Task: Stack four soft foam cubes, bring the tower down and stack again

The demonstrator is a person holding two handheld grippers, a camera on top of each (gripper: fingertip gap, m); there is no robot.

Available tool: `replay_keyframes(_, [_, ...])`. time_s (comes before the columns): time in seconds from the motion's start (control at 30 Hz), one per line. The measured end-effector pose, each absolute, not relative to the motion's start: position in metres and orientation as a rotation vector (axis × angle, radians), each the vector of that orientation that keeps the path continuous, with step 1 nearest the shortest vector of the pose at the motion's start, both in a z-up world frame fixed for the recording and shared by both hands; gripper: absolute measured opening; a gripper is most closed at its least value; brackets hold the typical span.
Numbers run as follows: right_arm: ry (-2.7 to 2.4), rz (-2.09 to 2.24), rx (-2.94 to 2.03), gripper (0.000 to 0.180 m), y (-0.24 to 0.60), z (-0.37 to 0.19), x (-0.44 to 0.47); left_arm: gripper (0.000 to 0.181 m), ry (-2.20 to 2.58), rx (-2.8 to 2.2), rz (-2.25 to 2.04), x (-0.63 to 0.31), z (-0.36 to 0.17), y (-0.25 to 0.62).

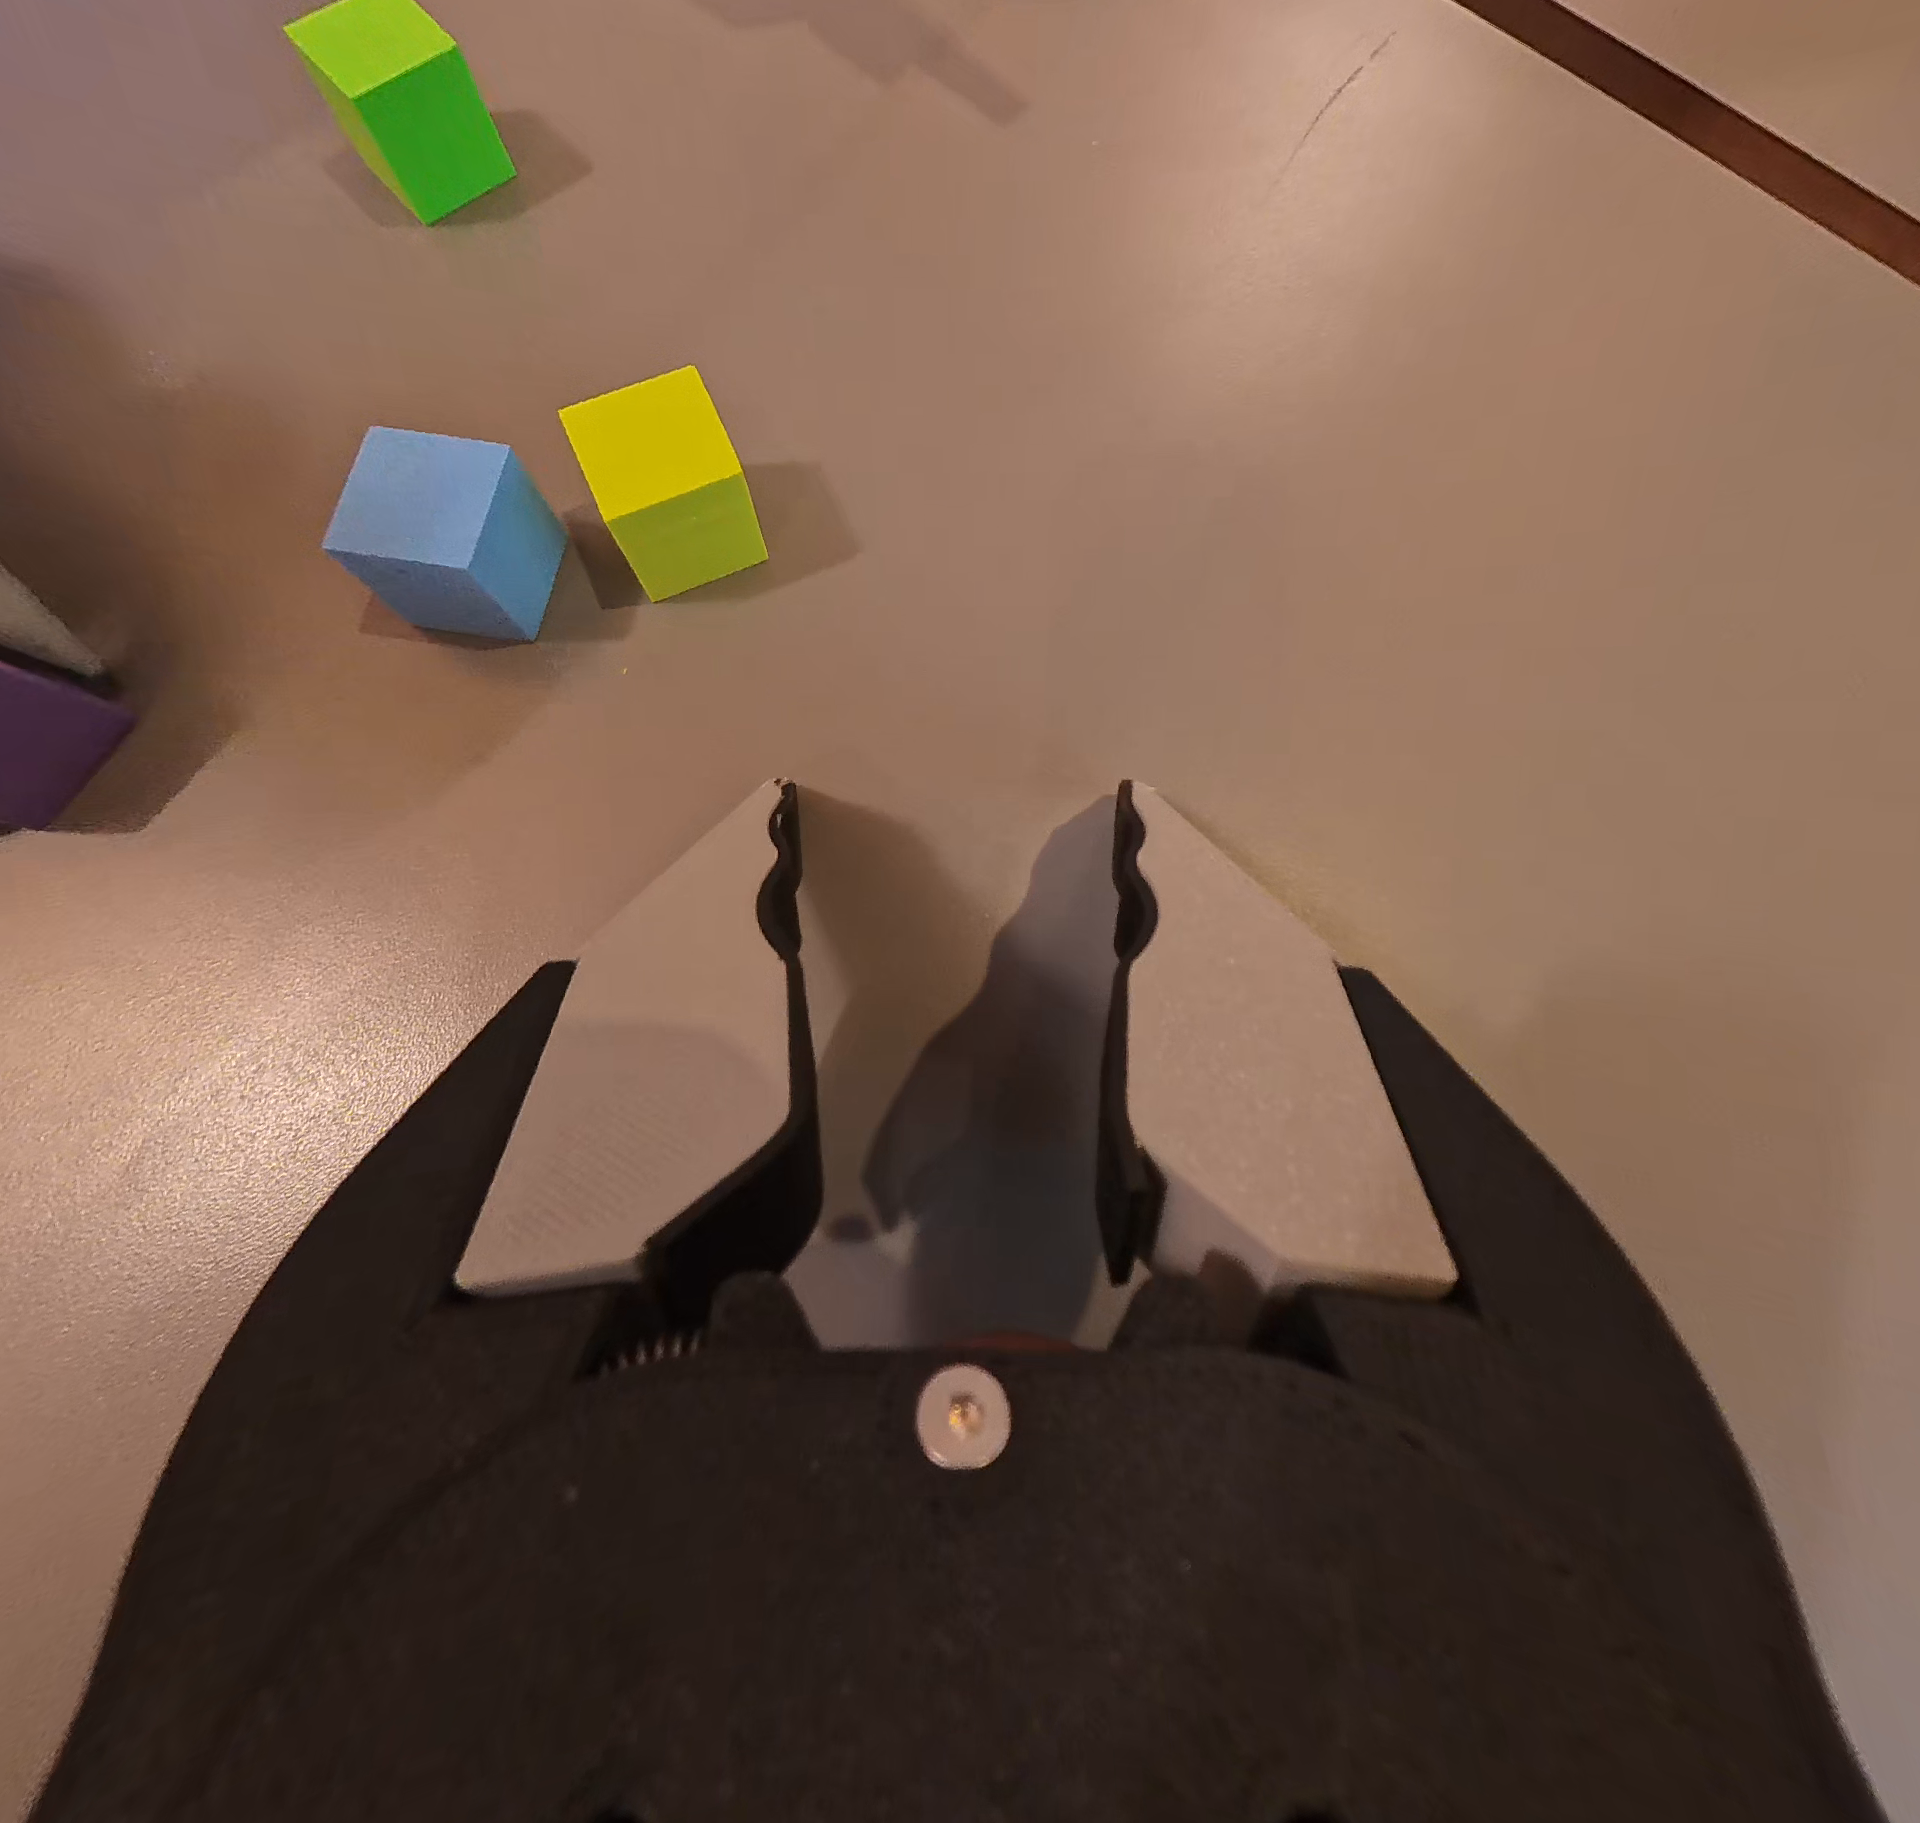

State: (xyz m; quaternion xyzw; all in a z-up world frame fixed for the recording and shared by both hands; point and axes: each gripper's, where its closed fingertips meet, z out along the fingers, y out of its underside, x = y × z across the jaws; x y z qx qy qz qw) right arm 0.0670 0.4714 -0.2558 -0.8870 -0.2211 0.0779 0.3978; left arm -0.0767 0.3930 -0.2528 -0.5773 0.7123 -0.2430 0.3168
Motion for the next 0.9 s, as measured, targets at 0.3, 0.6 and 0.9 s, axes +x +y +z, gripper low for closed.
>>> replay_keyframes(0.3, [-0.559,0.200,-2.247,0.058,0.471,-0.256,0.067,0.027,1.891,-1.433,-0.624,-0.078,-0.252,0.393])
replay_keyframes(0.6, [-0.565,0.201,-2.246,0.058,0.471,-0.256,0.066,0.045,1.835,-1.507,-0.637,-0.080,-0.251,0.403])
replay_keyframes(0.9, [-0.571,0.210,-2.246,0.058,0.470,-0.256,0.064,0.049,1.816,-1.542,-0.614,-0.086,-0.251,0.411])
